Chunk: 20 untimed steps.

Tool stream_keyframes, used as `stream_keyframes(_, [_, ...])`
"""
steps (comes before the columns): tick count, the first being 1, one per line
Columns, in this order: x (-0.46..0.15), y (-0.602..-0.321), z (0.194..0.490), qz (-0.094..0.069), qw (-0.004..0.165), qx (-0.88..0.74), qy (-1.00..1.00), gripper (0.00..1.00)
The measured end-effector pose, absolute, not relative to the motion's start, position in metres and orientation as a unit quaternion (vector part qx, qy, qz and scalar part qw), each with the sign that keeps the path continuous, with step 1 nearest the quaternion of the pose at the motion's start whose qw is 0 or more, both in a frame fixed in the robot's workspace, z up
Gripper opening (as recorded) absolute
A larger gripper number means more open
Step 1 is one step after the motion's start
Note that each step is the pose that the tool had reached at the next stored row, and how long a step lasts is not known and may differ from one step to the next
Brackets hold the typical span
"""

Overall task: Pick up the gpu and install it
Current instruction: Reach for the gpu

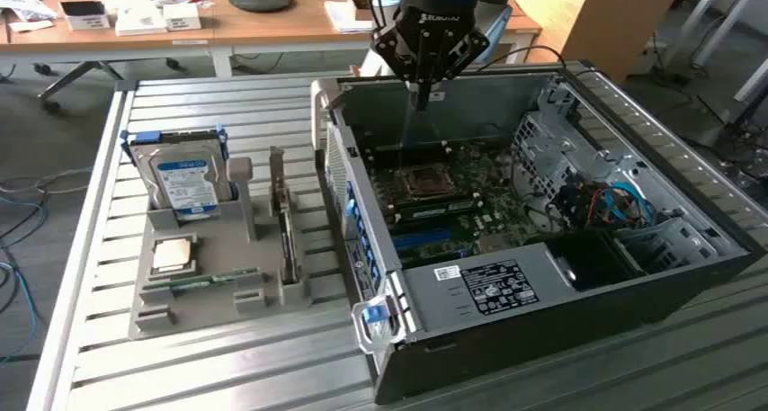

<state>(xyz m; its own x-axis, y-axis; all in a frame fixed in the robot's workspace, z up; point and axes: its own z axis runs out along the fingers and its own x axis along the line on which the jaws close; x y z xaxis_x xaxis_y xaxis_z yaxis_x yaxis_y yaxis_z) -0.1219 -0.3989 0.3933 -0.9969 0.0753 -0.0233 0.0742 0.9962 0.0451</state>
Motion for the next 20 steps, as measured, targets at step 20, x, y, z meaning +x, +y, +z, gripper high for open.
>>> stream_keyframes(20, [-0.132, -0.399, 0.393, 0.022, 0.012, 0.037, 0.999, 0.11])
